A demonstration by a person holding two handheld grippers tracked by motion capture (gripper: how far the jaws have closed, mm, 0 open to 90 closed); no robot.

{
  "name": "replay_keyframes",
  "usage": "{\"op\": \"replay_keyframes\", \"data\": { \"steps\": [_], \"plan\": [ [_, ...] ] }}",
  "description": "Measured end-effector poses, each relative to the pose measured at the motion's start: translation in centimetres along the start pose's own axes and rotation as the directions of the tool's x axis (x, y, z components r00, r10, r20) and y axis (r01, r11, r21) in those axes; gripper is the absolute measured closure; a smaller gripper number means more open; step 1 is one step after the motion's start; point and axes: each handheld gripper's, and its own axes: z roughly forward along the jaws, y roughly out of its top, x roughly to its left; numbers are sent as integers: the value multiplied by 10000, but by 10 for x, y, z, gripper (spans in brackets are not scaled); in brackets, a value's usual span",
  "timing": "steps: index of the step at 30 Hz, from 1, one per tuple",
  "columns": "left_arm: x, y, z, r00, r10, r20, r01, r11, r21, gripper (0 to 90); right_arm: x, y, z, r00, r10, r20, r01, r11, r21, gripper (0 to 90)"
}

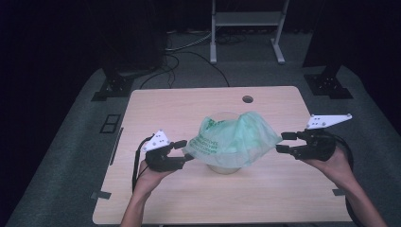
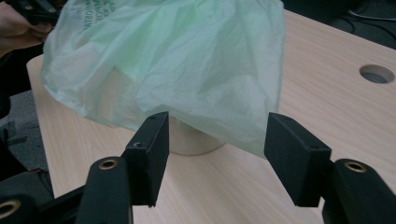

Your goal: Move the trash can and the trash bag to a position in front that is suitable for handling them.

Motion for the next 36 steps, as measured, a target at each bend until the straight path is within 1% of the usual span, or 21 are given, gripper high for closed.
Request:
{"op": "replay_keyframes", "data": {
  "steps": [4,6,7,9,11,12,14,17,18,19,20,22,23,25,27,28,29,30,32,33,36],
  "plan": [
    [-1,4,-3,9999,156,34,-155,9998,-105,438,5,3,1,9985,-441,-321,440,9990,-48,378],
    [-2,6,-4,9998,217,32,-216,9997,-146,438,7,4,0,9970,-663,-392,660,9978,-97,359],
    [-2,8,-4,9997,247,19,-246,9995,-173,439,8,4,0,9956,-780,-521,775,9969,-128,359],
    [-3,10,-5,9997,251,45,-250,9994,-223,451,12,5,1,9936,-975,-574,972,9952,-83,360],
    [-3,13,-5,9997,237,57,-236,9994,-252,475,15,7,4,9911,-1162,-647,1166,9932,38,384],
    [-3,15,-5,9998,203,63,-201,9993,-299,488,16,8,6,9899,-1306,-552,1317,9912,157,386],
    [-2,17,-5,9998,139,146,-133,9991,-401,531,18,10,11,9867,-1464,-711,1486,9885,268,420],
    [-2,20,-5,9998,126,165,-118,9989,-464,596,21,12,18,9826,-1767,-570,1796,9824,520,531],
    [-1,21,-5,9998,109,179,-100,9987,-493,622,21,13,19,9817,-1804,-609,1839,9812,593,651],
    [-1,23,-5,9997,100,208,-89,9986,-526,650,21,13,21,9809,-1843,-619,1882,9801,628,725],
    [-1,24,-5,9996,134,263,-120,9985,-533,678,21,14,22,9813,-1834,-579,1871,9801,660,777],
    [-1,26,-7,9994,167,304,-150,9982,-575,739,20,17,22,9818,-1730,-788,1776,9826,552,863],
    [-1,27,-7,9993,190,318,-171,9981,-591,756,20,19,22,9812,-1702,-914,1751,9834,482,883],
    [-1,30,-9,9992,235,329,-213,9976,-653,784,20,25,19,9800,-1646,-1122,1689,9852,301,894],
    [0,34,-12,9992,258,317,-235,9972,-715,789,19,32,14,9793,-1473,-1389,1490,9888,18,900],
    [1,37,-13,9991,293,312,-268,9966,-777,802,18,36,12,9801,-1399,-1411,1387,9902,-183,900],
    [1,37,-13,9991,293,312,-268,9966,-777,802,18,36,12,9801,-1399,-1411,1387,9902,-183,900],
    [1,39,-14,9992,261,291,-237,9965,-805,802,16,45,7,9797,-1252,-1567,1178,9915,-557,900],
    [6,44,-14,9994,147,313,-120,9964,-839,802,14,51,5,9821,-1125,-1514,1006,9914,-842,900],
    [8,45,-13,9995,106,292,-81,9964,-846,802,12,54,5,9817,-1035,-1597,884,9912,-987,900],
    [13,49,-10,9997,-85,228,104,9966,-816,809,7,63,7,9880,-715,-1366,540,9904,-1273,900]
  ]
}}
